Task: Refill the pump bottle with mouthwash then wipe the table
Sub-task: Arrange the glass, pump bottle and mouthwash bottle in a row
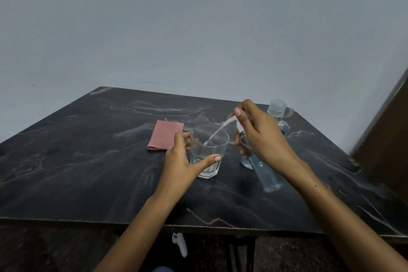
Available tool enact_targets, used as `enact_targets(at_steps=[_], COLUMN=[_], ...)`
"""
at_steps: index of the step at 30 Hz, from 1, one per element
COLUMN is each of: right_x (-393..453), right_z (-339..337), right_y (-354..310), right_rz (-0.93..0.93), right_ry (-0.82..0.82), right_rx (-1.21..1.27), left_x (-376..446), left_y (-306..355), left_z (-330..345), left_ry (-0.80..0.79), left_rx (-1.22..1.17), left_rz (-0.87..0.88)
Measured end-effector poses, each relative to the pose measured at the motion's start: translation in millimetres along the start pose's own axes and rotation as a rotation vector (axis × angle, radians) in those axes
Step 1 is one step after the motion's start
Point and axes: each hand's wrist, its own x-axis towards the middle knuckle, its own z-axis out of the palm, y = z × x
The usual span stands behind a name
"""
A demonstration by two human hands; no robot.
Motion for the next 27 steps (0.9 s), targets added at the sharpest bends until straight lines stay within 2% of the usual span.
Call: enact_targets(at_steps=[7, 15, 23, 27], right_x=[-12, -22, 4, 22], right_z=[9, 28, 43, 54], right_y=[9, 36, 38, 38], right_rz=[-0.087, -0.022, 0.044, 0.073], right_ry=[0.071, 0.003, 0.193, 0.229], right_rx=[-0.033, -0.057, -0.158, -0.225], left_x=[2, 23, 58, 77], left_y=[0, 2, -5, -16], left_z=[1, -10, -21, -22], left_ry=[0.026, -0.054, -0.081, -0.081], left_rx=[-0.016, -0.027, 0.060, 0.061], left_rz=[-0.012, -0.127, -0.175, -0.192])
